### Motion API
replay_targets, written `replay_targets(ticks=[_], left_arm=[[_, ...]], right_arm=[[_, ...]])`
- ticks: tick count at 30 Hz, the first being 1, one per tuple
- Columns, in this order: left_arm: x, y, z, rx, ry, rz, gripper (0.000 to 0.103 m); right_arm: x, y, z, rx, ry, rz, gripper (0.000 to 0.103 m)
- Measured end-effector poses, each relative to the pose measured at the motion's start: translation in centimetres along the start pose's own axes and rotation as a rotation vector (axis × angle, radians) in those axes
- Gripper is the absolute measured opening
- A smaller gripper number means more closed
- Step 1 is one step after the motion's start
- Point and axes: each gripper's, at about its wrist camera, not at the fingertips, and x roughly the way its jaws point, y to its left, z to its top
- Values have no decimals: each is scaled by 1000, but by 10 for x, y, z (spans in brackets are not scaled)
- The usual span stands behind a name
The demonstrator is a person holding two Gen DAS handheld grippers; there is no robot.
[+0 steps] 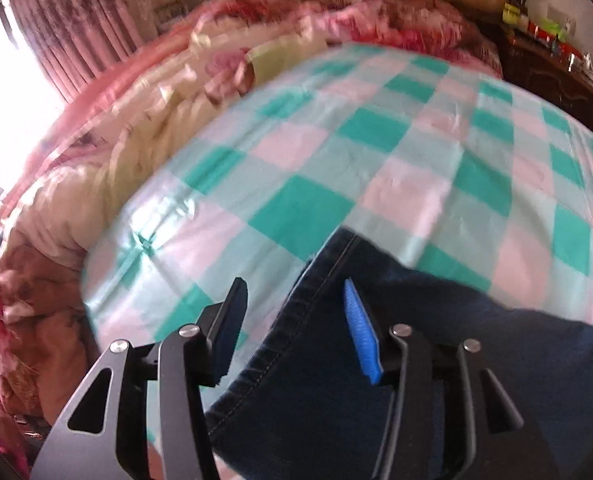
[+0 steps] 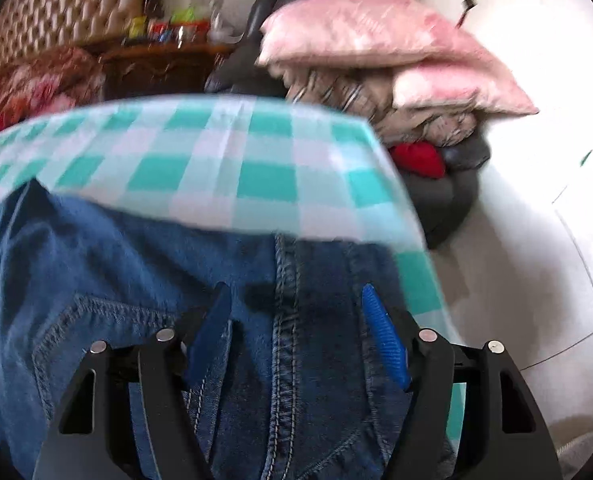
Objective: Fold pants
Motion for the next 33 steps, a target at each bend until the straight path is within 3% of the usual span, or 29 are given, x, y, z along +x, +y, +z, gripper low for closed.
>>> replay_targets(ticks=[3,6,10,12,17,20,22,29,33], left_arm=[[-33,-12,-4,10,-82,-93,53],[-74,-33,-25,20,-152,-227,55],[-111,-63,-67,35,-146,-405,55],[-117,-72,-86,24,-116,-450,55],[-109,-64,-137,-71,-35,-467,55],[-108,-71,-160,-3,-38,-395,55],[-107,-75,-166,41,-48,-360,55],[-90,-73,-168,90,-15,-341,59],[-93,-57,-165,41,-25,-365,59]], right_arm=[[1,-2,0,-7,-22,-56,70],[16,-9,-2,11,34,-77,70],[23,-8,-10,-19,42,-92,70],[17,-8,-12,-14,22,-111,70],[-45,9,-11,-5,-98,-116,71],[-80,26,-10,5,-146,-99,72],[-99,40,-10,7,-159,-72,72],[-133,86,-11,-32,-186,-13,72],[-138,105,-13,-43,-175,12,72]])
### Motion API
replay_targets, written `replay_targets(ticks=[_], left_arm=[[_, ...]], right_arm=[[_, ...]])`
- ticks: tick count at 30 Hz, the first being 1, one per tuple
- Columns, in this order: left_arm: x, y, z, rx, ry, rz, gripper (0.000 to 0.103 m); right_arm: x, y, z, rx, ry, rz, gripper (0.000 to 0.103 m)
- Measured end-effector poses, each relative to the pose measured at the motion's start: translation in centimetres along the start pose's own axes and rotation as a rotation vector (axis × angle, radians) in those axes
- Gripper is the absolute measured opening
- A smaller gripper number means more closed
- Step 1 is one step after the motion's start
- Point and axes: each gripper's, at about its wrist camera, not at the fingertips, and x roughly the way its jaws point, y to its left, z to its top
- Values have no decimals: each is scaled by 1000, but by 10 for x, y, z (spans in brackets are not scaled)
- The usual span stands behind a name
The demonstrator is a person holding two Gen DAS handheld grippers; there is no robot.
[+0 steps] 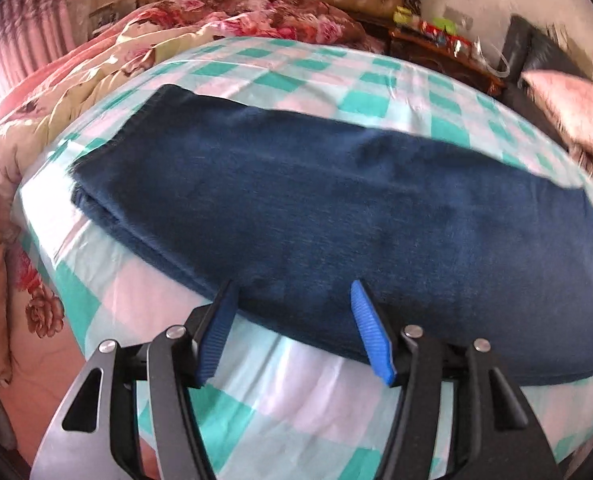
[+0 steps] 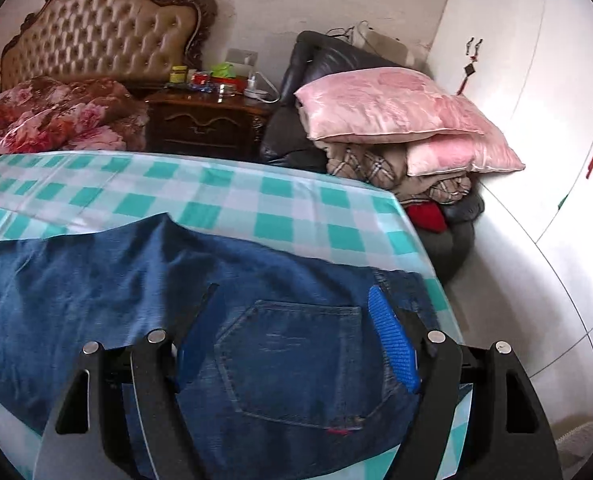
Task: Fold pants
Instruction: 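Grasp the jeans leg hem with the left tool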
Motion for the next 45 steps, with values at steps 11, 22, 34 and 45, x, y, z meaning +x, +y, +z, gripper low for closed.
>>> replay_targets(ticks=[11,22,34,45], left_arm=[[-43,81,-24,-264,-59,-57,59],[-17,159,-5,-601,-73,-339,57],[34,209,14,-919,-37,-511,33],[8,189,38,-679,-124,-334,7]], right_arm=[[12,62,-41,33,104,175,72],[47,76,-79,-16,217,127,77],[50,71,-78,-11,231,138,79],[31,74,-50,46,223,417,74]])
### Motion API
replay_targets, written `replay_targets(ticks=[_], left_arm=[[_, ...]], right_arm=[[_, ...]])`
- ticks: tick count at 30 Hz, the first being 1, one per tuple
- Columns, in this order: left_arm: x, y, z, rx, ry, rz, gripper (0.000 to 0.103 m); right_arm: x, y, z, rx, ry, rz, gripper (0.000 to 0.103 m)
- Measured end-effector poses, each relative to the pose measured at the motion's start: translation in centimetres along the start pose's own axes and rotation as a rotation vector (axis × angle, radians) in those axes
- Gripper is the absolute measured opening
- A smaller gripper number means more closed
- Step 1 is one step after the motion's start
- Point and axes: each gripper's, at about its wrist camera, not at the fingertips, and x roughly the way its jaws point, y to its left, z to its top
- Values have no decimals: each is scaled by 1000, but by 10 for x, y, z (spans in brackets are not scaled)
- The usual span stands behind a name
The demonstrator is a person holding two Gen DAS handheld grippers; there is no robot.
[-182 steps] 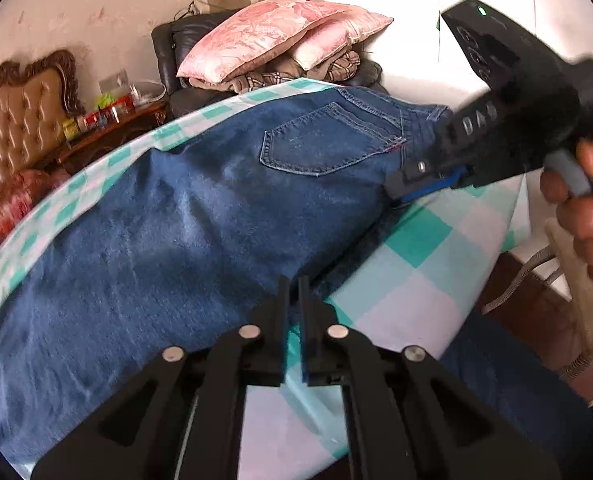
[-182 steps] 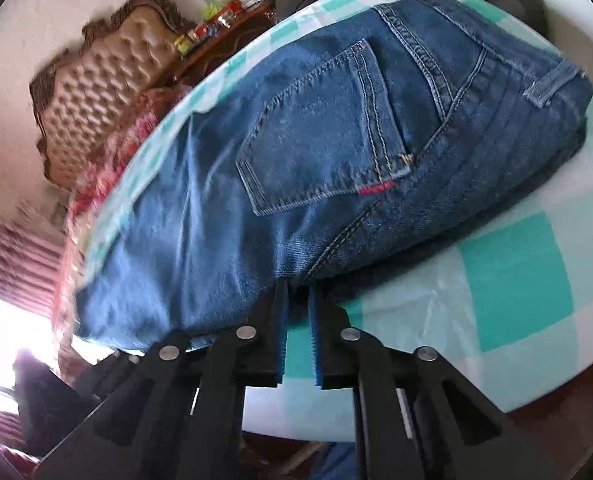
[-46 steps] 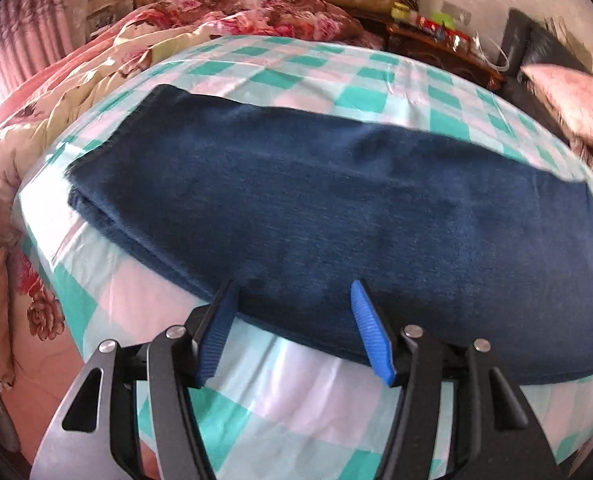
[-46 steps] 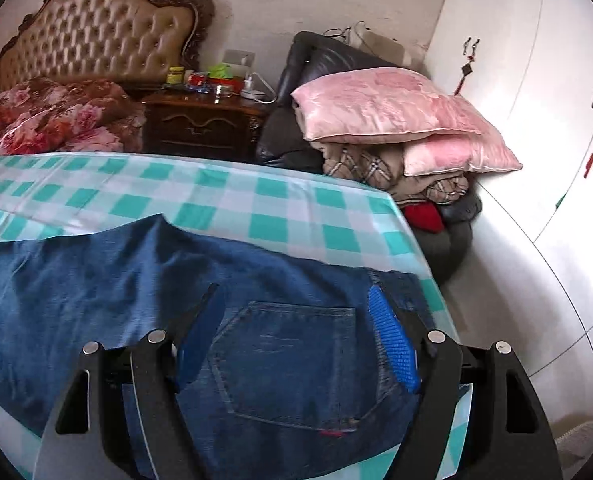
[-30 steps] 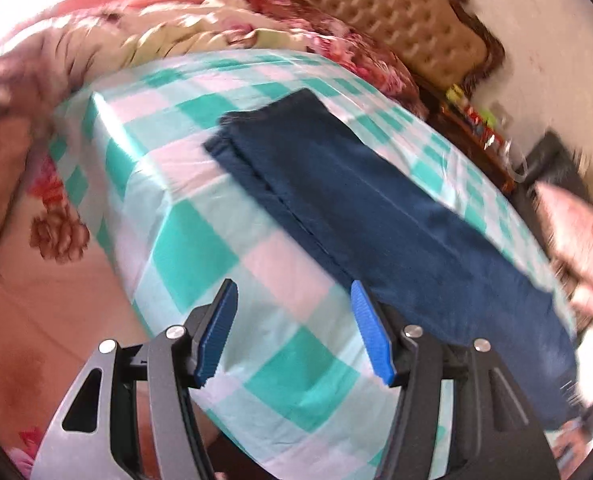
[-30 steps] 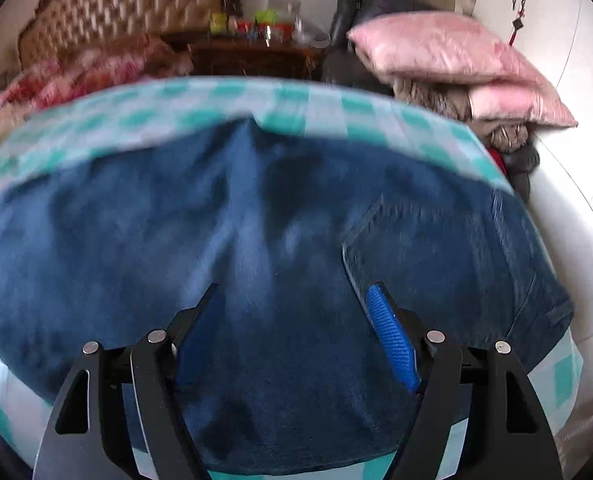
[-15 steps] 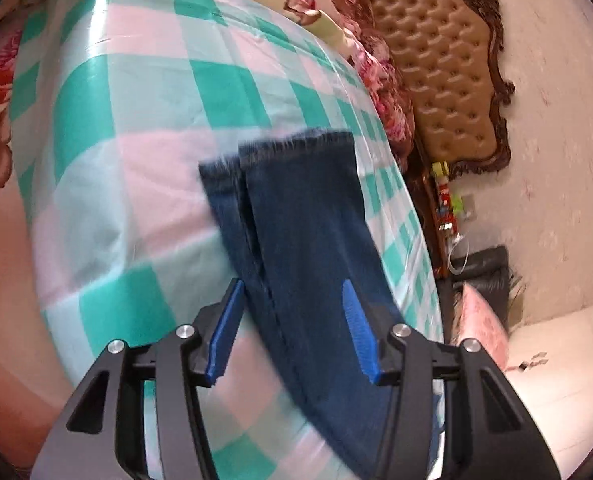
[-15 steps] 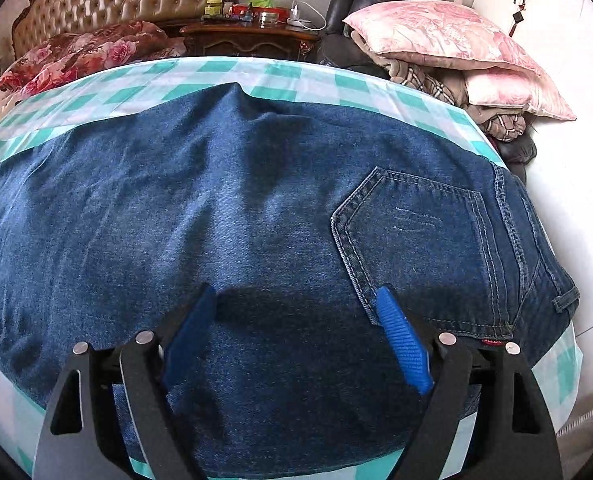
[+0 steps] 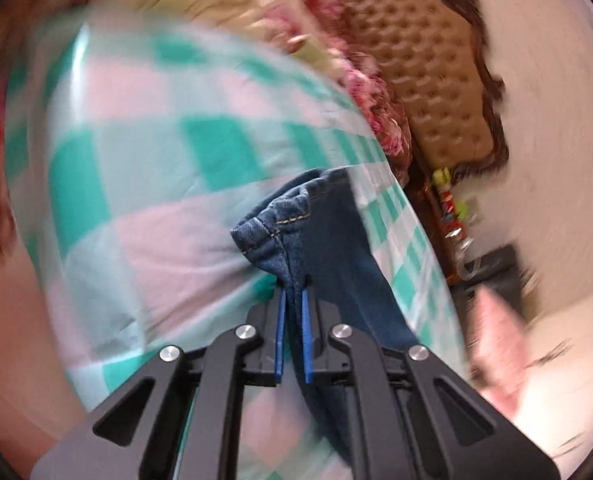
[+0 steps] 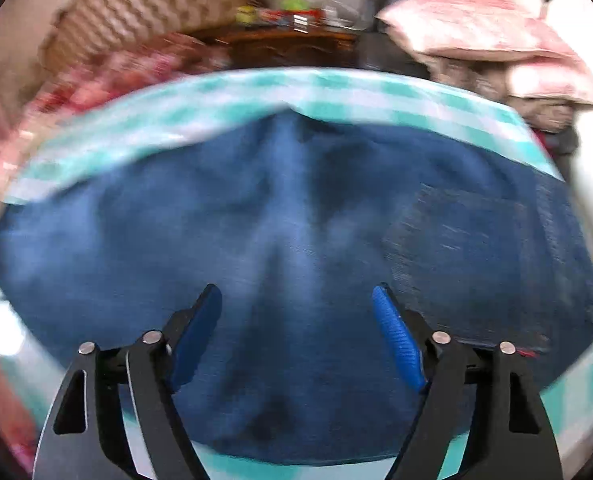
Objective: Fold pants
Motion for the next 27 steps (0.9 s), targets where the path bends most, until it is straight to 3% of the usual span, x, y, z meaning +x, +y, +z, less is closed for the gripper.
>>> replay_targets(ticks=[4,8,10,11,13,16,18,20,22,25,27], left_arm=[[-13,-76,-11,307,-62,186,7],[-19,-162,-43,635,-139,336,7],[-22,-213,-75,838,-200,386,7],[-24,-237,-96,944,-232,394,7],[-20,-280,-158,1175,-299,397,7],[-5,-311,-265,1447,-319,301,7],[18,-307,-350,1624,-244,213,7],[39,-291,-403,1737,-150,172,7],[54,-275,-434,1807,-127,179,7],[57,-269,-436,1799,-162,197,11],[59,-268,-432,1826,-189,214,28]], right_arm=[[0,58,16,-122,5,218,72],[48,106,-1,-330,145,102,73],[47,103,-3,-323,132,131,73],[41,95,0,-283,129,184,73],[25,65,11,-137,97,271,77],[15,6,25,116,106,418,82],[13,-23,31,220,111,468,82],[9,-51,32,299,114,491,82],[10,-67,31,353,139,542,82],[16,-73,28,395,198,604,82],[22,-65,26,427,244,657,83]])
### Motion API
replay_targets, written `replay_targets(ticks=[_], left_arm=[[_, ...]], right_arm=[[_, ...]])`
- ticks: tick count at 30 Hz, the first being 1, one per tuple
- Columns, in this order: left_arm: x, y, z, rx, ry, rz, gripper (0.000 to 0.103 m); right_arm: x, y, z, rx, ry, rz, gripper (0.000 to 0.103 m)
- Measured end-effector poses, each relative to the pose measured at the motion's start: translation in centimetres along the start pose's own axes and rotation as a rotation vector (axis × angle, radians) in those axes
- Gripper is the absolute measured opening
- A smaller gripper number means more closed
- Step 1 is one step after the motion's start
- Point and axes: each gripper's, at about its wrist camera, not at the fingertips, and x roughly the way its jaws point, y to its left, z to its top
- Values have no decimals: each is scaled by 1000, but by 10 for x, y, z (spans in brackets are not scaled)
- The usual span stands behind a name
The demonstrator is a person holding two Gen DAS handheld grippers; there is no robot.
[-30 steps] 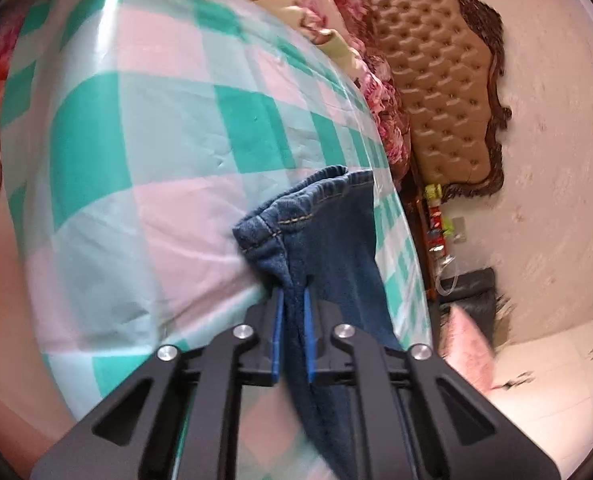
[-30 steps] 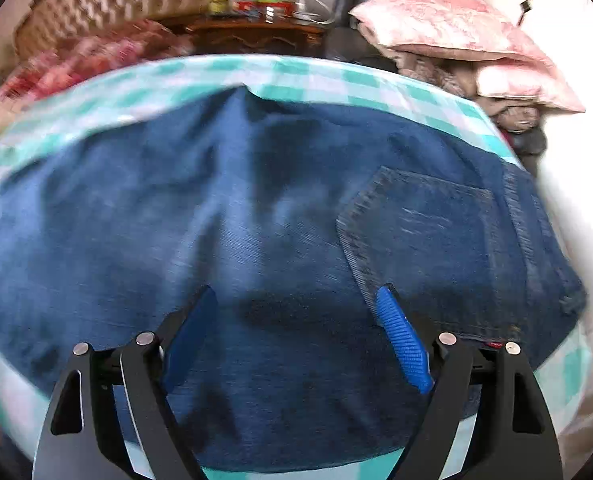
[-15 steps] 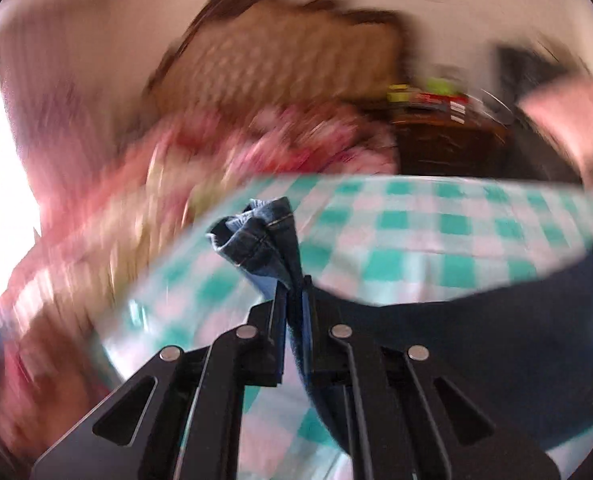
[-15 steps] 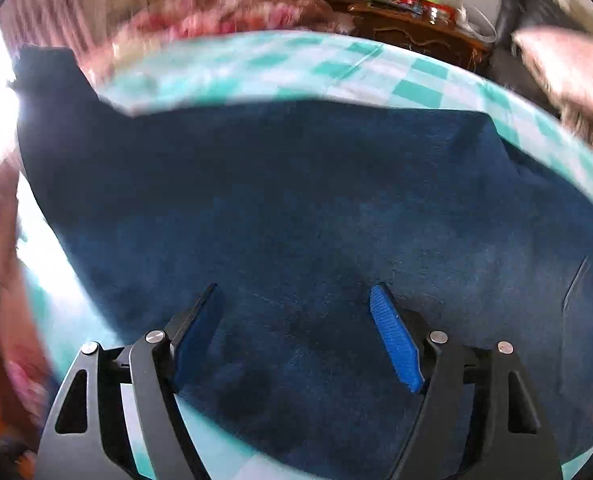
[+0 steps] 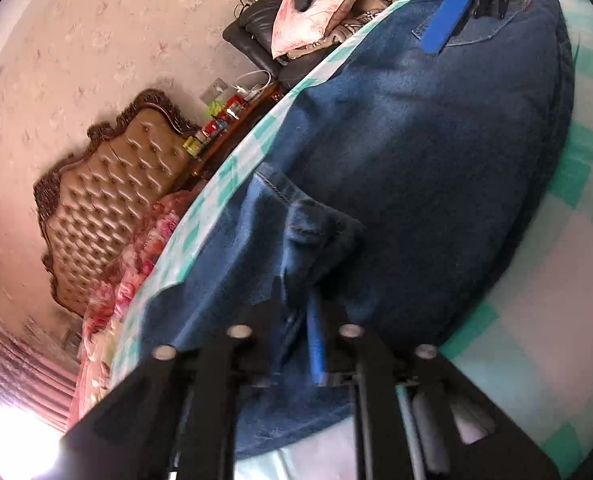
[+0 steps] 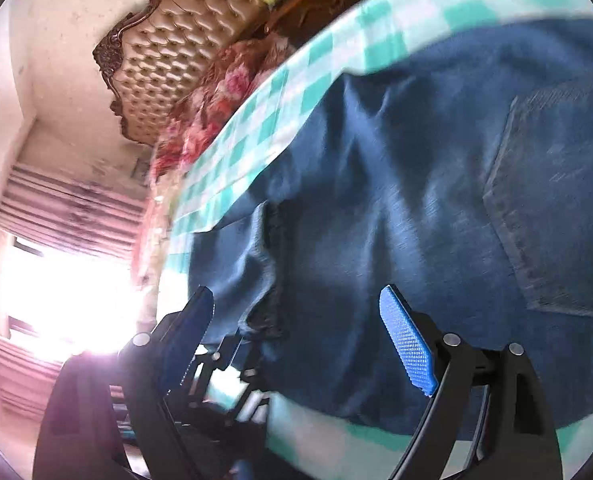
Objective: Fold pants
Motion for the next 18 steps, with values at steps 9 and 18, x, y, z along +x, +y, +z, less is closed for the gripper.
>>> replay_targets(ticks=[9,18], left_arm=[[-10,24,10,-45,-85,-30,6],[-26,58,9,-120,-118,-67,6]], right_arm=[[65,28,15,31,198,-9,84],[126,49,37,153,338,170,84]])
